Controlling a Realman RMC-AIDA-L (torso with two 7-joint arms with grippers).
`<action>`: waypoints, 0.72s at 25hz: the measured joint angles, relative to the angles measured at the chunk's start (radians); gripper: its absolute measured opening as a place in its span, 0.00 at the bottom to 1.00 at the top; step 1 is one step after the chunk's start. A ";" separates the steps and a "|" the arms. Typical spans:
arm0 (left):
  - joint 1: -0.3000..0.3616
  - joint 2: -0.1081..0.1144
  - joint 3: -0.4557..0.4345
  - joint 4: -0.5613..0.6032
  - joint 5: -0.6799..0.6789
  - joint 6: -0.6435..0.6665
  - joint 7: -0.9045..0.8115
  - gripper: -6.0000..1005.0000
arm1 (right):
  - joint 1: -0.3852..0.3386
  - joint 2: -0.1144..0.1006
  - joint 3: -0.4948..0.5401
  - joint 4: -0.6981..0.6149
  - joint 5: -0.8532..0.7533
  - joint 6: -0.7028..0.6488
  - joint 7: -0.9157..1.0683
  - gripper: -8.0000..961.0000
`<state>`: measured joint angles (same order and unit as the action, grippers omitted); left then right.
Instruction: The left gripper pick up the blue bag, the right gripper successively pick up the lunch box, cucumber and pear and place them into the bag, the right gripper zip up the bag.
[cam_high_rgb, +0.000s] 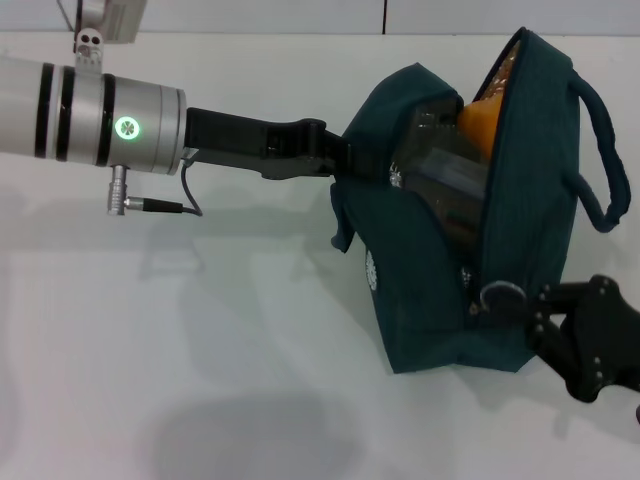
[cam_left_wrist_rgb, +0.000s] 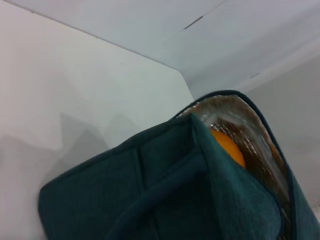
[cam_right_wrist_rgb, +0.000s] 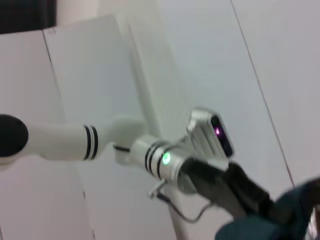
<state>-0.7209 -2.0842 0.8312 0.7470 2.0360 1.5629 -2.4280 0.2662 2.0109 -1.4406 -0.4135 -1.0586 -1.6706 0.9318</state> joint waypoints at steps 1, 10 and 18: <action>0.001 0.000 0.000 0.000 -0.001 0.000 0.004 0.05 | 0.004 0.001 0.000 -0.001 0.011 -0.005 -0.007 0.02; 0.020 -0.001 -0.001 0.000 -0.033 -0.002 0.068 0.05 | 0.043 0.004 -0.011 -0.002 0.076 -0.007 -0.048 0.02; 0.083 -0.001 -0.002 -0.006 -0.180 -0.023 0.207 0.08 | 0.053 0.005 -0.025 0.011 0.070 0.007 -0.048 0.02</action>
<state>-0.6379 -2.0857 0.8292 0.7414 1.8561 1.5396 -2.2207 0.3190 2.0156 -1.4657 -0.4024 -0.9884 -1.6641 0.8835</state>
